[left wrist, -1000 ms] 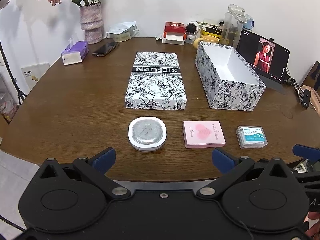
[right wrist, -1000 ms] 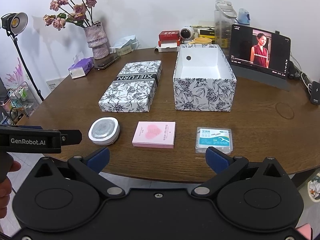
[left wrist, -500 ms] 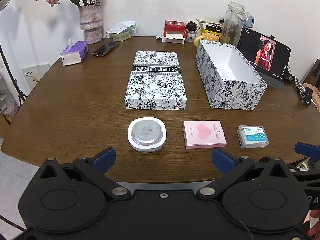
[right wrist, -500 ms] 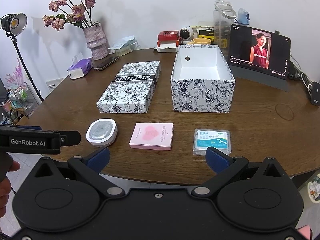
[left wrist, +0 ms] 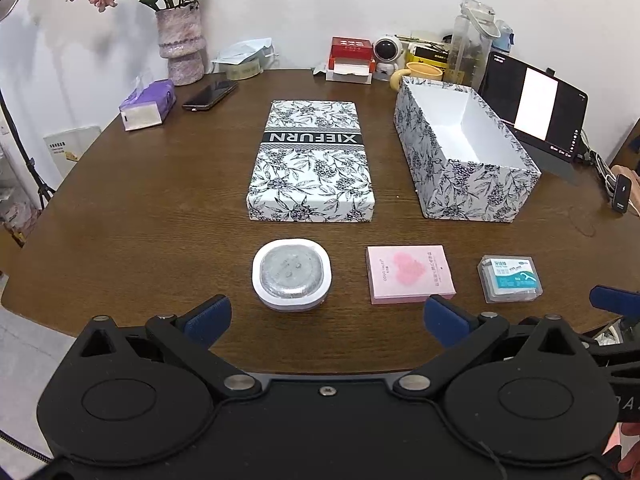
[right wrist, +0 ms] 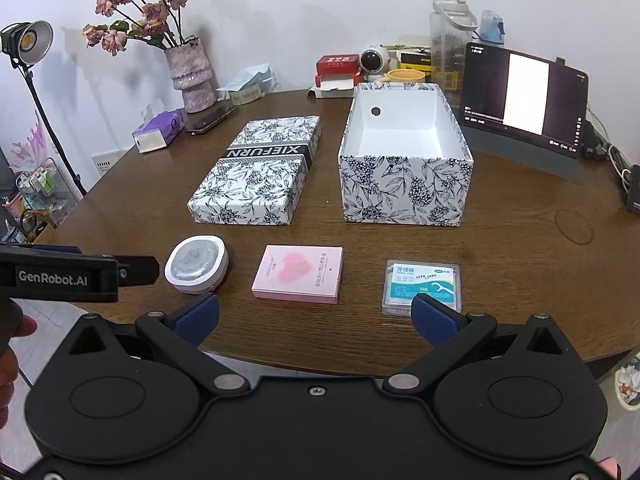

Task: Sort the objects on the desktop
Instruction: 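Lower the left gripper onto the round white container and close on it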

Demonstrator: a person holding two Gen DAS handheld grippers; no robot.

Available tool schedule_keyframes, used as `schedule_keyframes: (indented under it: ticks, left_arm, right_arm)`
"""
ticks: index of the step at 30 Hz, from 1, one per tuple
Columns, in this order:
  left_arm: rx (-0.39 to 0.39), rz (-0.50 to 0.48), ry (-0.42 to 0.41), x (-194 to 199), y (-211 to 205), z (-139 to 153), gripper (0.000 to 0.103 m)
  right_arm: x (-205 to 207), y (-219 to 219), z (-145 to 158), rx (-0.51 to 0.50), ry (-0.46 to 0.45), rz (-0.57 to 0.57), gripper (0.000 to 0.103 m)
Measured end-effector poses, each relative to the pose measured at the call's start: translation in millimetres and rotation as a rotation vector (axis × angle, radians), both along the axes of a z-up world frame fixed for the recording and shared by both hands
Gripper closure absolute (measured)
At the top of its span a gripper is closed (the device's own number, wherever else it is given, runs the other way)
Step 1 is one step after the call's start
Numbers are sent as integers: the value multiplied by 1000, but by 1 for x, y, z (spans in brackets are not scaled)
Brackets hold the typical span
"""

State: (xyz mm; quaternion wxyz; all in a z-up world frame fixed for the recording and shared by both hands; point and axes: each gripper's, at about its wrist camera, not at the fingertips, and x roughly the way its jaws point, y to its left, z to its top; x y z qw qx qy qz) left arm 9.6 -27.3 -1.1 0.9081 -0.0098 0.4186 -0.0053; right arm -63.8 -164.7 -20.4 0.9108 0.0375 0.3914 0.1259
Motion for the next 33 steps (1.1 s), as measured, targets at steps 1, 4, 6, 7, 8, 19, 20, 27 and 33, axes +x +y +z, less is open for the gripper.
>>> schedule_keyframes:
  ticks: [1,4,6,7,8,19,20,27,33]
  left_arm:
    - [4,3,1,2,1,0,0]
    - [9,8,8,9,2,1,0]
    - [15,9,13,14,4,0,0]
    - [18,8,17,17,4,-2,0]
    - [20,7,21,20,4,-3,0]
    - [39,-21,132,74,1,-39,0]
    - [46,-21,150,80,0,-44,0]
    - [64,-1,276,121,7,-78,0]
    - [69,16,372,147,12,-105,0]
  right_arm:
    - [2,0,-1,0,6,1,0]
    - [7,1,-2,0,13,3,0]
    - [11,1,-3,-1,18,4,0]
    - [12,1,-5,-3,19,3,0]
    - [14,1,-6,-4,21,1,0]
    - [44,5,-30,-33,94,5,0]
    - [47,6,-32,-35,102,5,0]
    - [72,12,-48,-51,157,11,0]
    - [88,18,-55,-62,182,22,0]
